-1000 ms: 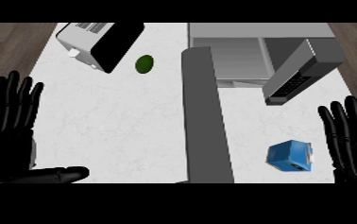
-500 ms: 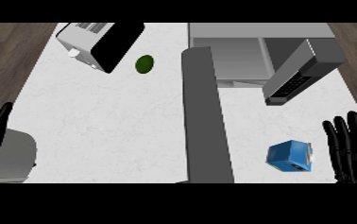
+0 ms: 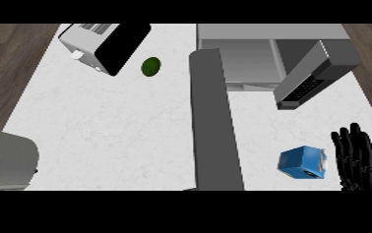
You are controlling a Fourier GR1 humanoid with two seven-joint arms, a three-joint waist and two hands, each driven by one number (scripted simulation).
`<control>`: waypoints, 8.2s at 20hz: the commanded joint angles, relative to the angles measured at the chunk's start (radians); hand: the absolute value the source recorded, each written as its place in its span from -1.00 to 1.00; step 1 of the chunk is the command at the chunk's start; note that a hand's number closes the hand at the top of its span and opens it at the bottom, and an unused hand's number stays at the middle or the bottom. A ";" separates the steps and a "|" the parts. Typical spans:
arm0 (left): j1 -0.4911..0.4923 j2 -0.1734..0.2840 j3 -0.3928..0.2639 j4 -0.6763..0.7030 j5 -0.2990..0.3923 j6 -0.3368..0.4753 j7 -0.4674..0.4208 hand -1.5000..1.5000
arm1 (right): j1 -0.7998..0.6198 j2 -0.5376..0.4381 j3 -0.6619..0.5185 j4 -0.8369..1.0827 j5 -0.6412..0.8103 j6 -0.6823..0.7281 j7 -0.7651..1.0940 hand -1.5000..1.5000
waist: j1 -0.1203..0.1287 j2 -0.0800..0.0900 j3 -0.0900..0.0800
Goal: Pick up the milk, place it into the microwave and close the microwave
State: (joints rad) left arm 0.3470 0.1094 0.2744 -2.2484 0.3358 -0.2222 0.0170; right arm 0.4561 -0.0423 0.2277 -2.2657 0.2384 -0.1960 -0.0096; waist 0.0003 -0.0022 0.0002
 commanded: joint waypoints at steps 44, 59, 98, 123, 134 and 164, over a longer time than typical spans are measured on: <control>0.132 -0.107 0.182 -0.091 0.121 -0.229 0.032 -1.00 | -0.376 -0.110 -0.498 1.364 -0.222 0.123 -0.891 -1.00 | 0.009 0.001 0.000; 0.054 -0.064 0.251 -0.048 0.177 -0.240 0.096 -1.00 | -0.740 -0.145 -0.486 1.710 -0.157 0.131 -1.069 1.00 | 0.031 0.009 0.004; 0.036 -0.076 0.375 0.070 0.198 -0.364 0.047 -1.00 | -1.299 -0.032 -0.354 1.763 0.044 -0.125 -0.590 1.00 | 0.038 0.012 0.000; -0.110 -0.046 0.295 0.136 0.146 -0.345 0.079 -1.00 | -1.489 -0.242 -0.388 2.120 0.194 -0.556 -0.670 1.00 | 0.114 0.066 0.005; -0.132 -0.023 0.304 0.181 0.077 -0.368 0.040 -1.00 | -1.484 -0.242 -0.360 2.180 0.239 -0.678 -0.556 -1.00 | 0.142 0.072 0.008; -0.206 -0.070 0.057 0.237 0.008 -0.477 0.064 1.00 | -1.400 -0.129 -0.604 2.148 -0.032 -0.070 -0.851 -1.00 | 0.058 0.029 0.004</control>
State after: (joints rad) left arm 0.1598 0.0416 0.3642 -2.0063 0.3376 -0.7030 0.0530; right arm -0.9776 -0.2080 -0.3444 -0.1255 0.2433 -0.3171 -0.8340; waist 0.0695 0.0331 0.0043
